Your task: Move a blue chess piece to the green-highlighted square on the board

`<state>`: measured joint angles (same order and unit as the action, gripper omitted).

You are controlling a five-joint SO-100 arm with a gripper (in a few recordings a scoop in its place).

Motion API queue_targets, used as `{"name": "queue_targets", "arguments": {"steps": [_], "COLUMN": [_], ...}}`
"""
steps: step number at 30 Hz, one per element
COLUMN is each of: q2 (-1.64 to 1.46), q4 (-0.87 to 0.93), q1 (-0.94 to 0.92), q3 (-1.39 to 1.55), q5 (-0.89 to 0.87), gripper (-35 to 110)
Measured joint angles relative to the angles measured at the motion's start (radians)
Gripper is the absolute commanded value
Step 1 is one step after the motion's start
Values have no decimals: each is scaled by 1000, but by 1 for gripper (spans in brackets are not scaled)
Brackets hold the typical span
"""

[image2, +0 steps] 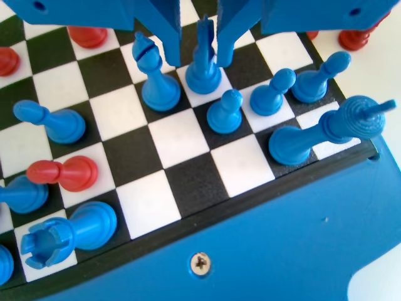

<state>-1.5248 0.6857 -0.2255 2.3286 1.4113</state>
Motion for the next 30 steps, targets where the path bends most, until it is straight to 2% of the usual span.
{"name": "queue_targets", "arguments": {"steps": [9, 20, 30], "q2": [0, -2, 0], "q4": [-11, 2, 252], "q1": [-8, -9, -29], "q3": [15, 9, -212], "q5": [28, 49, 54], "gripper": [1, 1, 1]}}
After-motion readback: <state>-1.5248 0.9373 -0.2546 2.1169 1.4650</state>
